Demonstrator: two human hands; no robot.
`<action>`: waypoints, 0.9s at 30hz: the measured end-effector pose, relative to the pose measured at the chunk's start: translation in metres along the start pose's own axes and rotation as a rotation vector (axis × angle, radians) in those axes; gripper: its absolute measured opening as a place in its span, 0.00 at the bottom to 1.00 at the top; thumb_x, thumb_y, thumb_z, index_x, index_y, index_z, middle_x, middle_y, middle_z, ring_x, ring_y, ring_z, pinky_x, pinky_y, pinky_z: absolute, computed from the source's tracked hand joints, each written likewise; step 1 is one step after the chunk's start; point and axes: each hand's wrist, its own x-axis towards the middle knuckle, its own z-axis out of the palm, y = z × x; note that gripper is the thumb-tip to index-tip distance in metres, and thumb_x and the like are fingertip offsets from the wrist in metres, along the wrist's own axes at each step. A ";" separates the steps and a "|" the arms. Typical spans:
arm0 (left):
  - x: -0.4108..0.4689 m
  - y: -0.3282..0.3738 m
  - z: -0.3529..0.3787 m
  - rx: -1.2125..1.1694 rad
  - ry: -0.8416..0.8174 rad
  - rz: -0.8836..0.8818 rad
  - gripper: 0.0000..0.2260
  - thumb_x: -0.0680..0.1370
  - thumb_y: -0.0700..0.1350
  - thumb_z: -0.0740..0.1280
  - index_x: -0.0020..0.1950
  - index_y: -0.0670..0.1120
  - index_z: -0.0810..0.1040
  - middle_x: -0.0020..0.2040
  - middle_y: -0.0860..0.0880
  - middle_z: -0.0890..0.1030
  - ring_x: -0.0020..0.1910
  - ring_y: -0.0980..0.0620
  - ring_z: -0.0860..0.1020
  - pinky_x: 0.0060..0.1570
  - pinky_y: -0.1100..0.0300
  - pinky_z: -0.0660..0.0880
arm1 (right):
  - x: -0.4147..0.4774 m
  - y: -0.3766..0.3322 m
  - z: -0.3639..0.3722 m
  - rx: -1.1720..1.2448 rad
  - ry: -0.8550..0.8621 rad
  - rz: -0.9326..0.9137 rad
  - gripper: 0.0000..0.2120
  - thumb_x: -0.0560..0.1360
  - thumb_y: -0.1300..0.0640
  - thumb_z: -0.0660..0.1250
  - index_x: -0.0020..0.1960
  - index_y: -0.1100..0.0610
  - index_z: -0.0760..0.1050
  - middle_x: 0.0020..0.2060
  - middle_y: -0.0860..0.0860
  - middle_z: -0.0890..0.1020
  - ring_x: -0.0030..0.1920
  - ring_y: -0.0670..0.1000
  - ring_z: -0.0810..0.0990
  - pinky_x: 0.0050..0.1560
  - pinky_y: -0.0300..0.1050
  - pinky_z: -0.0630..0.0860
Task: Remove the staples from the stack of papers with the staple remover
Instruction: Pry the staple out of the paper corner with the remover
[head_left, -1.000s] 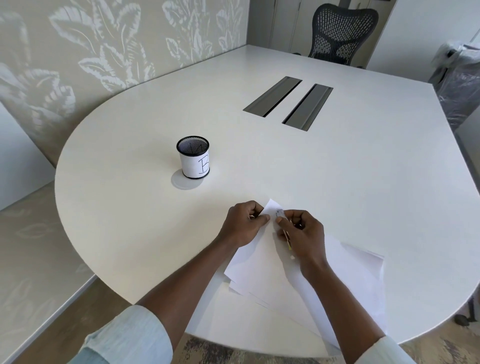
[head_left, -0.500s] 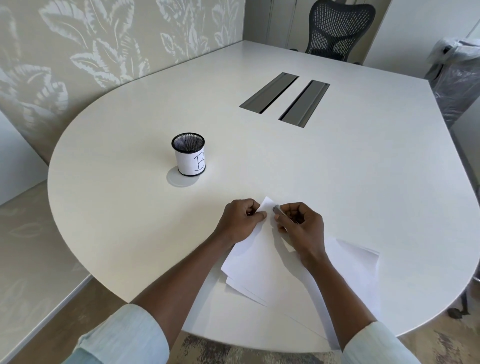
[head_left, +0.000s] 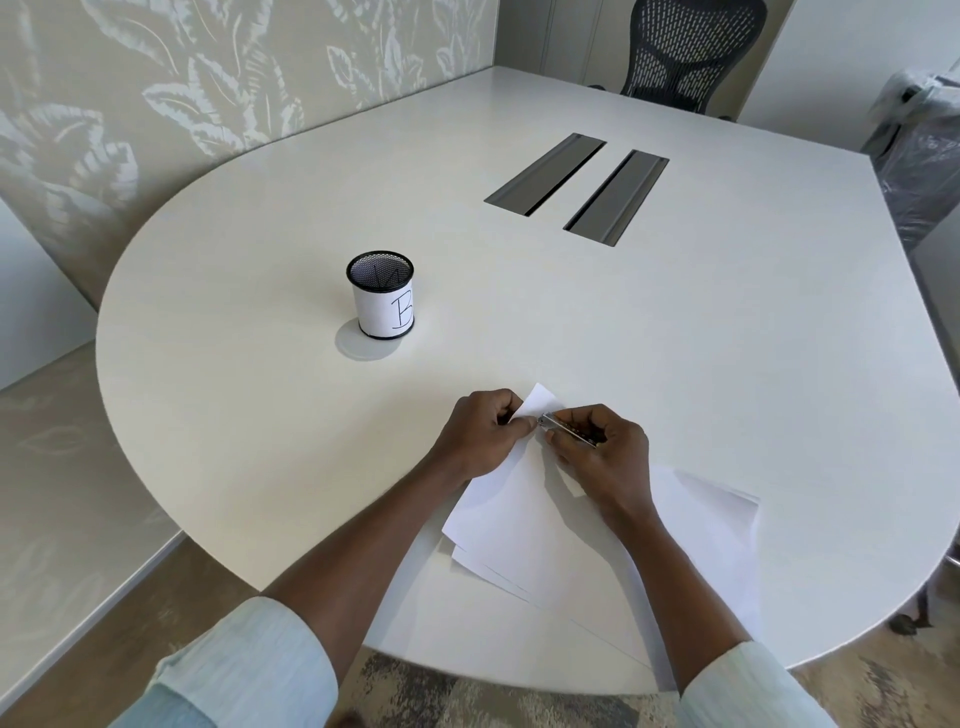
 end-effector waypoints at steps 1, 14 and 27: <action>0.000 0.000 0.000 -0.005 -0.005 0.002 0.08 0.81 0.43 0.74 0.46 0.39 0.83 0.29 0.57 0.73 0.27 0.60 0.69 0.30 0.69 0.64 | 0.001 0.001 0.000 0.001 0.001 0.001 0.05 0.74 0.59 0.81 0.49 0.51 0.89 0.42 0.45 0.91 0.40 0.43 0.87 0.46 0.47 0.82; -0.002 -0.003 0.000 -0.004 -0.027 0.009 0.10 0.82 0.43 0.73 0.42 0.43 0.80 0.30 0.57 0.73 0.29 0.59 0.67 0.33 0.65 0.64 | 0.001 0.003 0.001 -0.015 0.002 -0.004 0.05 0.75 0.58 0.83 0.50 0.54 0.89 0.42 0.46 0.91 0.37 0.42 0.85 0.41 0.42 0.79; 0.001 -0.002 -0.002 -0.051 -0.040 -0.006 0.09 0.80 0.42 0.76 0.47 0.36 0.83 0.38 0.42 0.82 0.37 0.50 0.72 0.41 0.56 0.68 | 0.000 0.006 0.000 -0.056 -0.022 -0.038 0.06 0.78 0.60 0.80 0.53 0.53 0.87 0.49 0.45 0.91 0.50 0.44 0.90 0.48 0.40 0.84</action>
